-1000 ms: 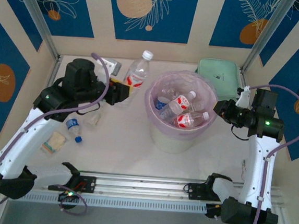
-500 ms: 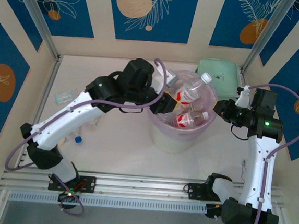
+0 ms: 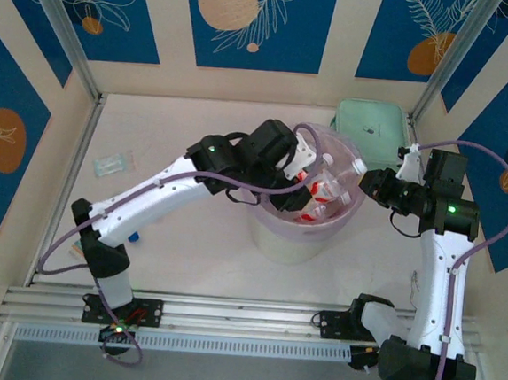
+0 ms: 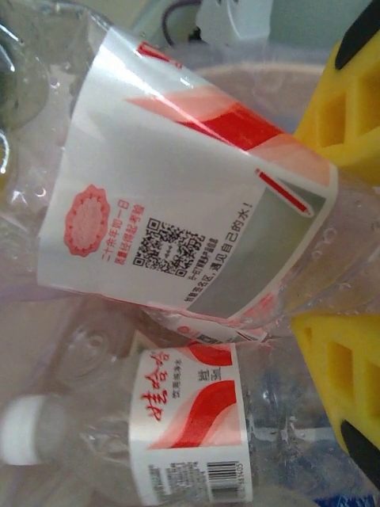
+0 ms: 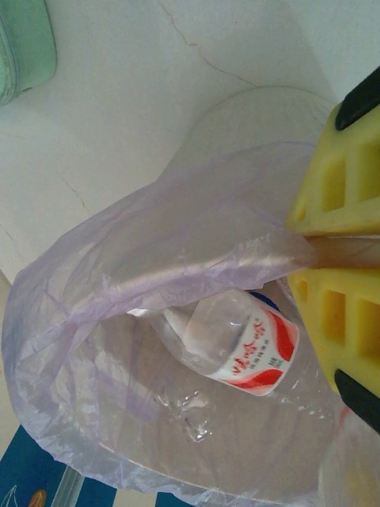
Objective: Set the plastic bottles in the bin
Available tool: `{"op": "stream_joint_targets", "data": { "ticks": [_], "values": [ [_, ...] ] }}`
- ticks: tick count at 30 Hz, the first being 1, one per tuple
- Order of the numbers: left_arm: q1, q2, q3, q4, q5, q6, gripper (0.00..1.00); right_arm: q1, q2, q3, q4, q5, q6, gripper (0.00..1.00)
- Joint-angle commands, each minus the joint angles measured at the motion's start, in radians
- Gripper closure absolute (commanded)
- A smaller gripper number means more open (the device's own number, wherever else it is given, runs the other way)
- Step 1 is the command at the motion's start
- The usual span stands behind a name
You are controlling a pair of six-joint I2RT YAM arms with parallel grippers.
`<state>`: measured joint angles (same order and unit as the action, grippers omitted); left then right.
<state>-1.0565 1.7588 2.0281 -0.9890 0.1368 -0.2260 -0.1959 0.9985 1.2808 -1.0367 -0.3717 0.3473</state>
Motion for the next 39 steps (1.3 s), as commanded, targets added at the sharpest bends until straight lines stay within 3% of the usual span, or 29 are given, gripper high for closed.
{"op": "stream_joint_targets", "data": {
  "ticks": [1,4,8,13,17,20,24,28,32,39],
  "values": [
    [-0.023,0.017,0.024,-0.125,-0.031,0.007,0.73,0.004,0.002,0.009,-0.046,0.001,-0.02,0.85],
    [-0.027,0.022,0.01,-0.144,-0.056,0.006,0.72,0.003,-0.001,0.022,-0.041,0.007,-0.022,0.84],
    [-0.028,0.034,-0.015,-0.159,-0.073,0.004,0.66,0.0,-0.008,0.097,-0.029,0.002,-0.025,0.68],
    [-0.028,0.024,-0.029,-0.152,-0.068,0.006,0.43,0.0,-0.006,0.208,-0.026,-0.005,-0.025,0.55],
    [-0.027,-0.032,-0.027,-0.097,-0.073,0.021,0.23,0.053,-0.008,0.25,-0.006,-0.02,0.0,0.53],
    [-0.025,-0.055,-0.012,-0.081,-0.065,0.031,0.18,0.143,0.001,0.251,0.007,0.02,0.014,0.56],
    [-0.018,-0.086,-0.013,-0.06,-0.089,0.037,0.19,0.283,0.035,0.235,0.016,0.105,0.025,0.64],
    [0.0,-0.117,-0.062,-0.009,-0.125,0.015,0.3,0.369,0.067,0.184,0.04,0.148,0.06,0.72],
    [0.024,-0.127,-0.149,0.053,-0.134,-0.019,0.39,0.435,0.074,0.09,0.071,0.182,0.102,0.74],
    [0.075,-0.164,-0.298,0.157,-0.105,-0.072,0.44,0.496,0.071,-0.092,0.144,0.193,0.162,0.76]
  ]
}}
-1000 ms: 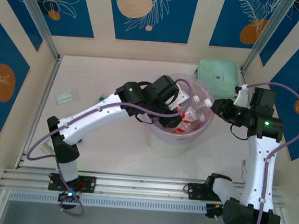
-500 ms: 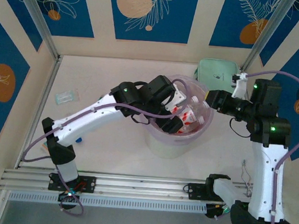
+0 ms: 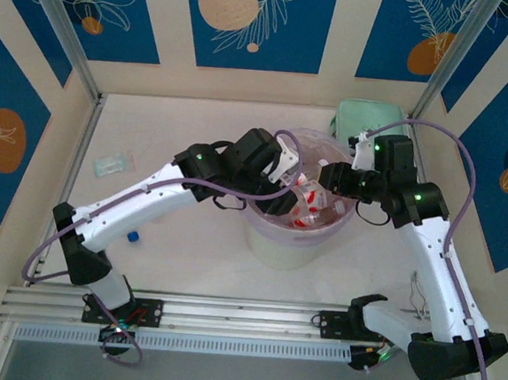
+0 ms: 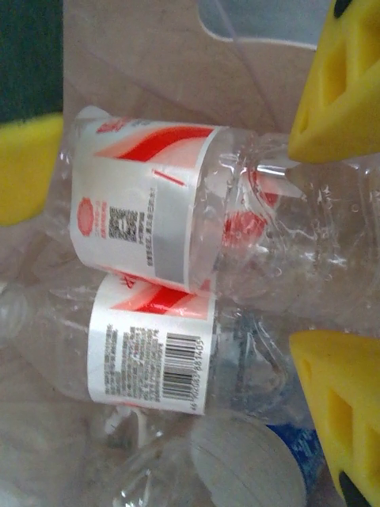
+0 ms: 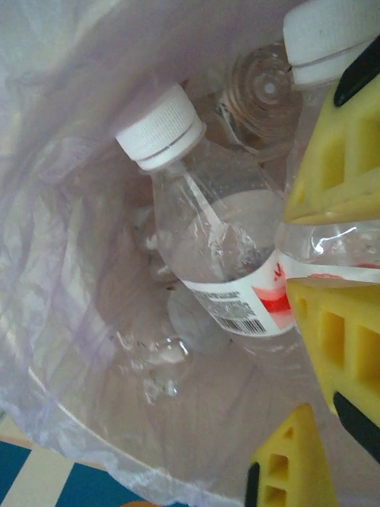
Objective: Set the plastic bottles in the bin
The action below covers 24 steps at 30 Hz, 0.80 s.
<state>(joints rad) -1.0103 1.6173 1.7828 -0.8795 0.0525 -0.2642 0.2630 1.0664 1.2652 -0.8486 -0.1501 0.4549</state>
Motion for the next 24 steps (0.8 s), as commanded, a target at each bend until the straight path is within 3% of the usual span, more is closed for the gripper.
{"op": "stream_joint_targets", "data": {
  "ticks": [1,14,21,24],
  "values": [
    [0.033,-0.025,-0.064,0.05,-0.023,-0.039,0.45,0.042,0.005,-0.089,-0.038,-0.026,0.059,0.76],
    [0.047,-0.001,-0.251,0.136,0.017,-0.116,0.54,0.107,0.017,-0.18,-0.019,0.032,0.084,0.78],
    [0.062,-0.045,-0.136,0.093,0.02,-0.059,0.54,0.109,0.044,0.026,-0.046,0.029,0.04,0.67],
    [0.068,-0.055,-0.036,0.051,0.02,-0.015,0.45,0.108,0.052,0.127,-0.041,0.032,0.02,0.6]
  ]
}}
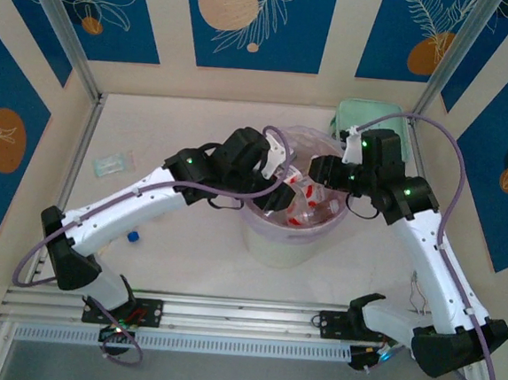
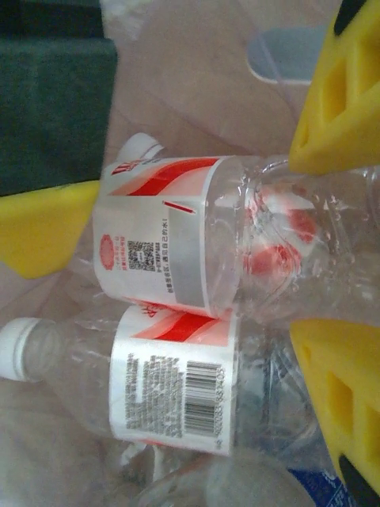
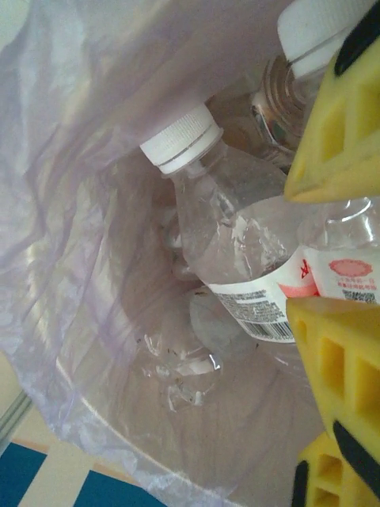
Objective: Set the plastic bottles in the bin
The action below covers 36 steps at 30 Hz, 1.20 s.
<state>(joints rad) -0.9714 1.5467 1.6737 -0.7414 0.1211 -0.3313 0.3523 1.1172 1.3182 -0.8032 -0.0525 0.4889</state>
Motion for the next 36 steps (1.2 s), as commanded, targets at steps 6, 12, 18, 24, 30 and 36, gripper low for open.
{"op": "stream_joint_targets", "data": {
  "ticks": [6,12,18,24,30,36],
  "values": [
    [0.033,-0.017,0.209,-0.134,-0.092,0.149,0.2,0.008,0.008,0.188,-0.048,-0.085,-0.041,0.52],
    [0.087,-0.129,0.211,-0.143,-0.175,0.196,0.09,-0.015,-0.007,0.238,-0.056,-0.071,-0.058,0.44],
    [0.308,-0.279,-0.05,-0.111,-0.324,0.169,0.05,-0.074,-0.055,0.209,-0.057,-0.067,-0.073,0.42],
    [0.537,-0.227,-0.325,-0.061,-0.342,0.14,0.01,-0.156,-0.12,0.149,-0.078,-0.11,-0.064,0.4],
    [0.642,-0.088,-0.532,0.115,-0.449,0.121,0.0,-0.24,-0.178,0.103,-0.13,-0.157,-0.062,0.27],
    [0.699,0.067,-0.578,0.176,-0.435,0.083,0.01,-0.29,-0.21,0.077,-0.183,-0.167,-0.077,0.22]
  ]
}}
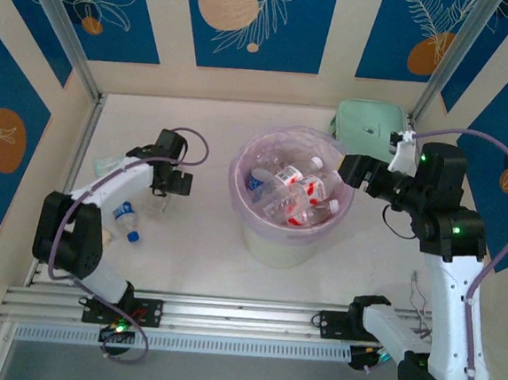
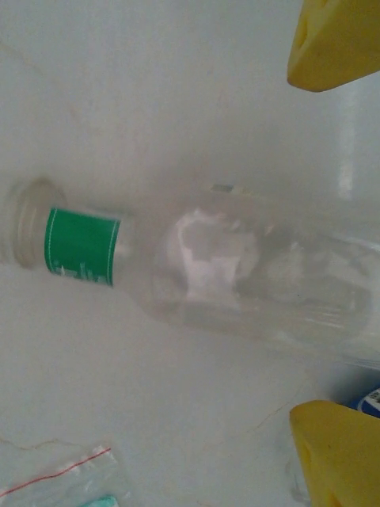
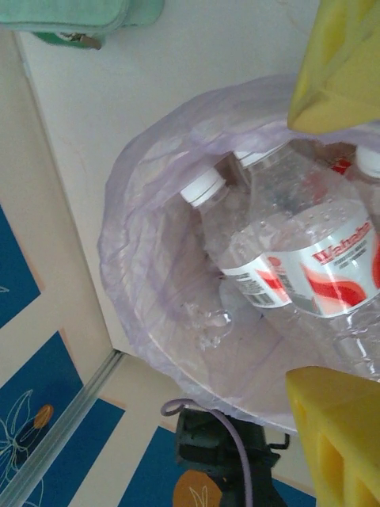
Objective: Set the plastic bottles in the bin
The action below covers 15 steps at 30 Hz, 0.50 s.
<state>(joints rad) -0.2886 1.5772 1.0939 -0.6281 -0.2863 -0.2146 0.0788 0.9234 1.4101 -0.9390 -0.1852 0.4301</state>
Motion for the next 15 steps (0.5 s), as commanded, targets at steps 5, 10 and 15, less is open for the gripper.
{"op": "stream_joint_targets", "data": {
  "ticks": [5,10,15],
  "values": [
    [0.018,0.086,-0.041,0.093,-0.015,-0.046,0.01,-0.039,-0.018,-0.032,-0.047,-0.037,-0.02,0.22],
    [0.02,0.092,-0.048,0.096,-0.005,-0.061,0.12,-0.043,-0.012,-0.049,-0.032,-0.062,-0.011,0.21],
    [0.02,0.067,-0.057,0.087,-0.014,-0.065,0.38,-0.045,-0.012,-0.049,-0.033,-0.059,-0.014,0.21]
  ]
}}
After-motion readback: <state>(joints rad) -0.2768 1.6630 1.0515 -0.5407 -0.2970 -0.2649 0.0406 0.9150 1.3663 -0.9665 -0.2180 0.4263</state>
